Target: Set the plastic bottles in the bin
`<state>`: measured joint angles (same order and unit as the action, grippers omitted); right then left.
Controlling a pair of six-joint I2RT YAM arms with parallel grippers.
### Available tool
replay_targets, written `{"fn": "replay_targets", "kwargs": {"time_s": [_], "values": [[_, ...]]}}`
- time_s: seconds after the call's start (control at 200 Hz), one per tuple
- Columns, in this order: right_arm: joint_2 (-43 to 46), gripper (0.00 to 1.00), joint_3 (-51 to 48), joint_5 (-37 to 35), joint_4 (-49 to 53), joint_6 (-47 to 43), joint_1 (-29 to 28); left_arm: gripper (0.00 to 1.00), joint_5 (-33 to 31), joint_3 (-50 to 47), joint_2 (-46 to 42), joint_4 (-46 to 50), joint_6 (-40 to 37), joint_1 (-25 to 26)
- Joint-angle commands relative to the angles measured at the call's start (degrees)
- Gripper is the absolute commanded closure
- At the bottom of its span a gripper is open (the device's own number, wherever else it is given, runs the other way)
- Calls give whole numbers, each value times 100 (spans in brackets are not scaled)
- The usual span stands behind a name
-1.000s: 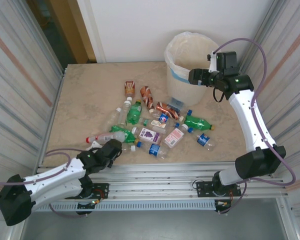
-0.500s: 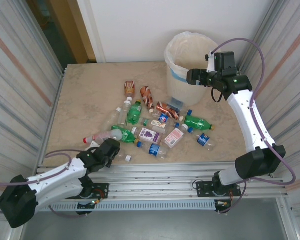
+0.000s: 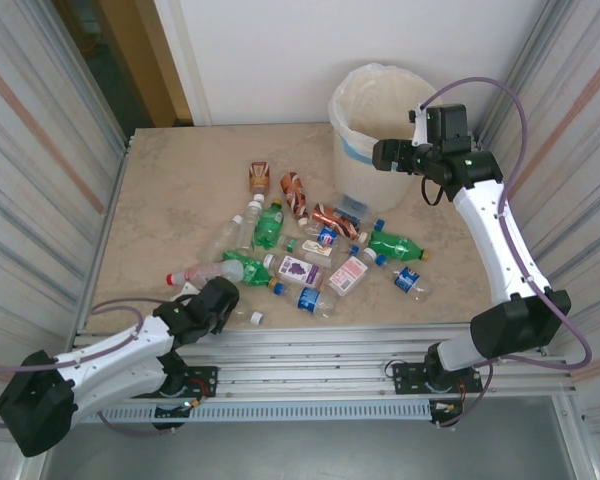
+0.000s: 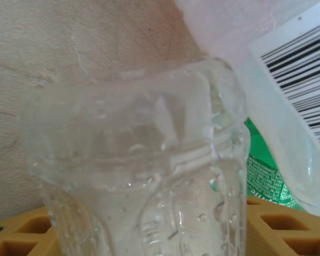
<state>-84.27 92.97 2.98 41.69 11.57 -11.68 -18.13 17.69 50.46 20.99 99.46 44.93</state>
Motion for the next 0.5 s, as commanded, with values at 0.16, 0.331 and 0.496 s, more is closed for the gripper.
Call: {"fn": "replay_targets", "kwargs": {"time_s": [0.16,0.331,0.496], "values": [[282,2,-33,-94,-30,196,-53,46,416,-40,-555,284,-445,-50],[297,2,-32,-53,-38,223,-71,48,551,49,-1034,618,-622,-54],[301,2,-41,-35,-56,247,-91,49,541,33,-1466,856,-619,-54]]}}
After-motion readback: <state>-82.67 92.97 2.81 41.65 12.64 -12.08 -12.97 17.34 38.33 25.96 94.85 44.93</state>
